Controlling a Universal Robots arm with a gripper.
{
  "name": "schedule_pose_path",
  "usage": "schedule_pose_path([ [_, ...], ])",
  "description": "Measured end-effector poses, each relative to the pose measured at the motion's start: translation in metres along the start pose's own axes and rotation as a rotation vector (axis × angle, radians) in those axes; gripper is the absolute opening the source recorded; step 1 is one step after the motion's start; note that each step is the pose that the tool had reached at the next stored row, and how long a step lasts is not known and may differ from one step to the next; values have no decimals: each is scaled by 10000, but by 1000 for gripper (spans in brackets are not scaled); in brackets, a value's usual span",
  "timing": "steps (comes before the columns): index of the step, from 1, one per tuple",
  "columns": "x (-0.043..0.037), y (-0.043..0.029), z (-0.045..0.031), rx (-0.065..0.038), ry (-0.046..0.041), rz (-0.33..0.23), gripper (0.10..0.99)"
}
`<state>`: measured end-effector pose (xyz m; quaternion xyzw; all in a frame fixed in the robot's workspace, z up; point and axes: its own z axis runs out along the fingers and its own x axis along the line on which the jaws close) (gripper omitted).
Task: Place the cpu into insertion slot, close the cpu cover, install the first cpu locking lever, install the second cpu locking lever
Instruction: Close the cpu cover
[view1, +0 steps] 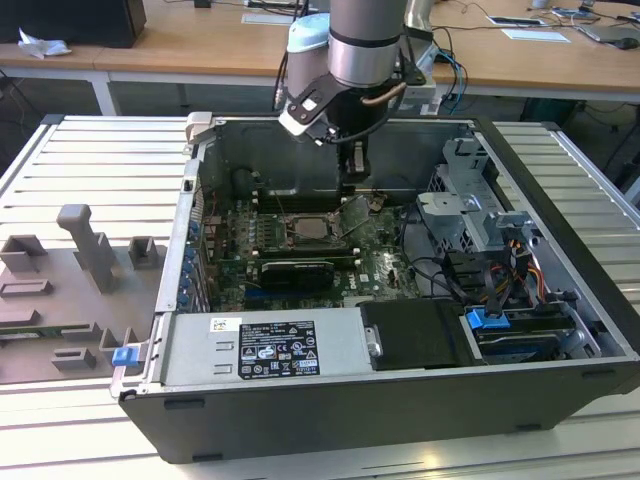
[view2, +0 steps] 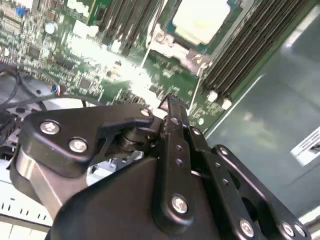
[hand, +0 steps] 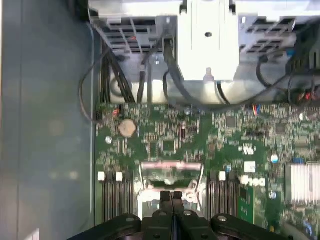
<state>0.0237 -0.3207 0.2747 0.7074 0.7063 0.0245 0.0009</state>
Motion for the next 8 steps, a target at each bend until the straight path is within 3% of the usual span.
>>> schedule_pose_path([
  [1, -10, 111, 32, 5, 9, -210, 106],
  [8, -13, 216, 108, 8, 12, -273, 106],
])
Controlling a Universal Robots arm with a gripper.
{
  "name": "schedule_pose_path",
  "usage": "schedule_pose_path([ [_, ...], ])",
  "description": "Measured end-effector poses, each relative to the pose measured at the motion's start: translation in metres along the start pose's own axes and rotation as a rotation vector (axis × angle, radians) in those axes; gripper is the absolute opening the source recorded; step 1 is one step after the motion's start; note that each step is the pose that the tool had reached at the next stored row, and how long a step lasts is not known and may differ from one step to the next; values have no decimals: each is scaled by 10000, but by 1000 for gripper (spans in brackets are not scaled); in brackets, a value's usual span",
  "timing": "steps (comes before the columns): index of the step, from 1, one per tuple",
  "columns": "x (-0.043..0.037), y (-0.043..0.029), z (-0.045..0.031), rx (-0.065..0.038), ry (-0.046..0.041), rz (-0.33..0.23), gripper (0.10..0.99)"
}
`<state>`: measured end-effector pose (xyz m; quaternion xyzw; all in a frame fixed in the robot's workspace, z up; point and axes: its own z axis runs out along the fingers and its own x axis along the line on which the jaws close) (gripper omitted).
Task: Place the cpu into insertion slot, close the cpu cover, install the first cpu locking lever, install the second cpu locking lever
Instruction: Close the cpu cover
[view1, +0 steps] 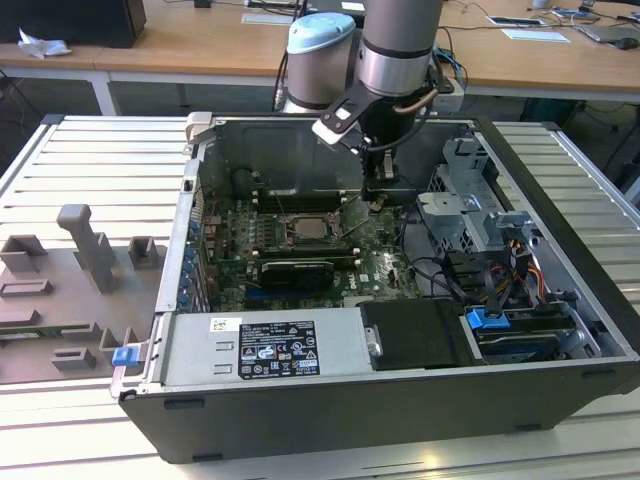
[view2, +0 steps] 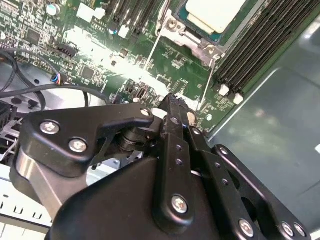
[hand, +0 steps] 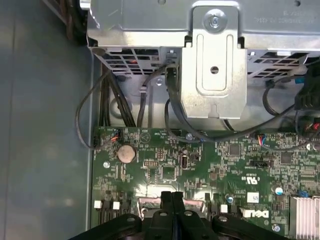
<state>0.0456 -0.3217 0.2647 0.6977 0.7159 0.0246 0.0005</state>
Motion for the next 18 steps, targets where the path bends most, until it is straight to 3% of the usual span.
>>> schedule_pose_path([
  [11, -4, 113, 41, 0, -2, 0, 106],
  [18, -9, 138, 157, 0, -4, 3, 106],
])
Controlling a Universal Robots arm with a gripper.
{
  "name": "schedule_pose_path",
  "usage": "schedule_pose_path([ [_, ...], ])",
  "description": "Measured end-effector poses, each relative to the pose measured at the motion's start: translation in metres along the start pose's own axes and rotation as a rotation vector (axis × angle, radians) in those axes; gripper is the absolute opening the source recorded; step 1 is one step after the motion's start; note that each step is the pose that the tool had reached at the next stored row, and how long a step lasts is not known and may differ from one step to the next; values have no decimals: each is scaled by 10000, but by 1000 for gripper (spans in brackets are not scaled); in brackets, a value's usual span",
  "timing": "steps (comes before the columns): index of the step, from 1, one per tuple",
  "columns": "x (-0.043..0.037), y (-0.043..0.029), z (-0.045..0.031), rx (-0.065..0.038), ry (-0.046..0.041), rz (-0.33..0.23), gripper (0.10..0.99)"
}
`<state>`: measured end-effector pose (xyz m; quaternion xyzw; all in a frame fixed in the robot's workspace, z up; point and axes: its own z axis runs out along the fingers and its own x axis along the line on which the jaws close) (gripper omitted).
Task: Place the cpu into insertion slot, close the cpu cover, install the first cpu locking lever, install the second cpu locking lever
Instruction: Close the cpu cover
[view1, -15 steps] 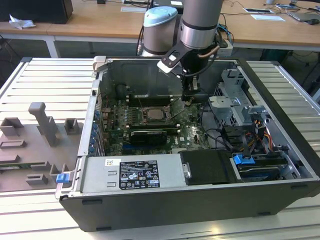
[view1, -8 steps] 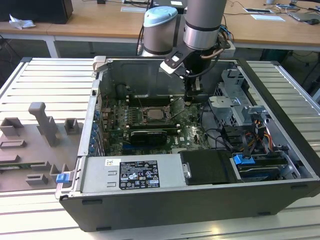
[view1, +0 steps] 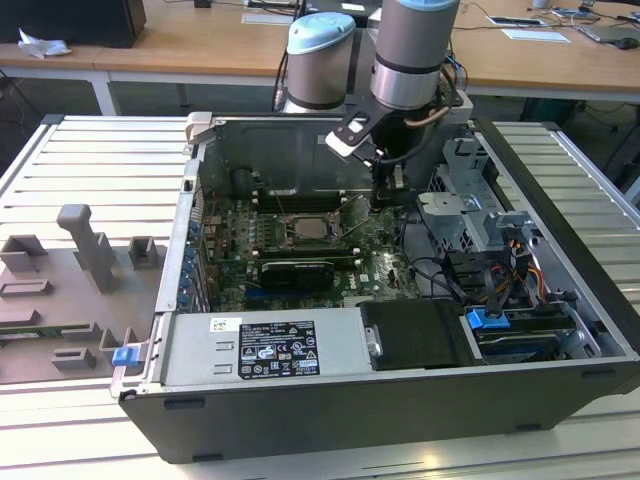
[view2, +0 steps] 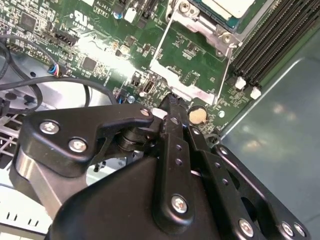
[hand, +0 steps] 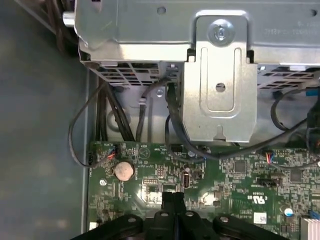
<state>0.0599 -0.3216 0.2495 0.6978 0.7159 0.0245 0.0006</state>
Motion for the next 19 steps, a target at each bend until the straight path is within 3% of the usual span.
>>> schedule_pose_path([
  [4, 2, -83, -1, 1, 1, -2, 106],
  [8, 6, -222, -4, 0, 2, -2, 106],
  [19, 12, -387, -8, 1, 2, -3, 106],
])
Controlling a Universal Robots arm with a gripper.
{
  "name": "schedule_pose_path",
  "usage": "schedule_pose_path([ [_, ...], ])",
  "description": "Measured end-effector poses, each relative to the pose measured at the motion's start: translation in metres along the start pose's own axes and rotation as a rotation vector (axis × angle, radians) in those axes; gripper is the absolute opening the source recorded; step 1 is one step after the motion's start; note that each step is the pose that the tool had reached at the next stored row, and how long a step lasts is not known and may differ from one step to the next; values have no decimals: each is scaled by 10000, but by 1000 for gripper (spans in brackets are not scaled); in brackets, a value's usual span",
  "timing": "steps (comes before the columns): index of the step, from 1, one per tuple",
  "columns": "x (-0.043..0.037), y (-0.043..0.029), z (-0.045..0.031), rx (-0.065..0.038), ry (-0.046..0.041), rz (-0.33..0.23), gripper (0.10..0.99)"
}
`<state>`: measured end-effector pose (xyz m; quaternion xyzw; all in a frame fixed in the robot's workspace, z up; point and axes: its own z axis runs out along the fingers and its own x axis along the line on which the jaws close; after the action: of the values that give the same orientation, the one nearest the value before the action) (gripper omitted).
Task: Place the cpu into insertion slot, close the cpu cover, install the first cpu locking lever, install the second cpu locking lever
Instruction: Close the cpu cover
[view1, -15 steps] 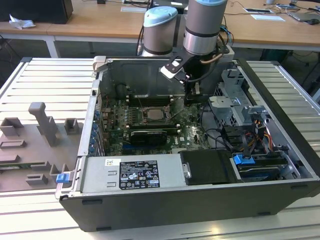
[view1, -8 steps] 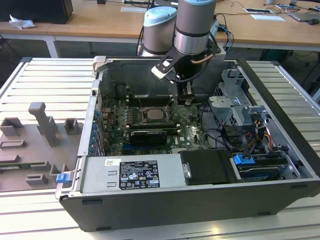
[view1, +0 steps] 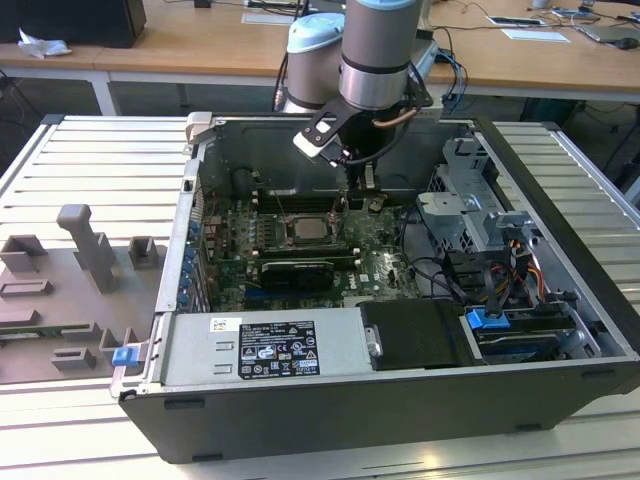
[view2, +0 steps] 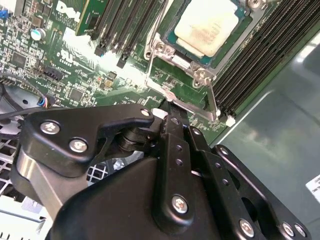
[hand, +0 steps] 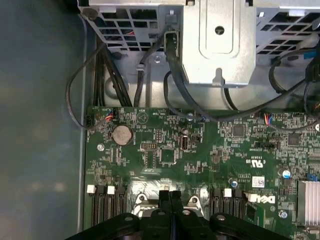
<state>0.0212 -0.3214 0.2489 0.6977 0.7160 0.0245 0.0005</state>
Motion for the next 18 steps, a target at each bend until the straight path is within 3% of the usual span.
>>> schedule_pose_path([
  [18, 13, -227, -5, 0, 0, 1, 106],
])
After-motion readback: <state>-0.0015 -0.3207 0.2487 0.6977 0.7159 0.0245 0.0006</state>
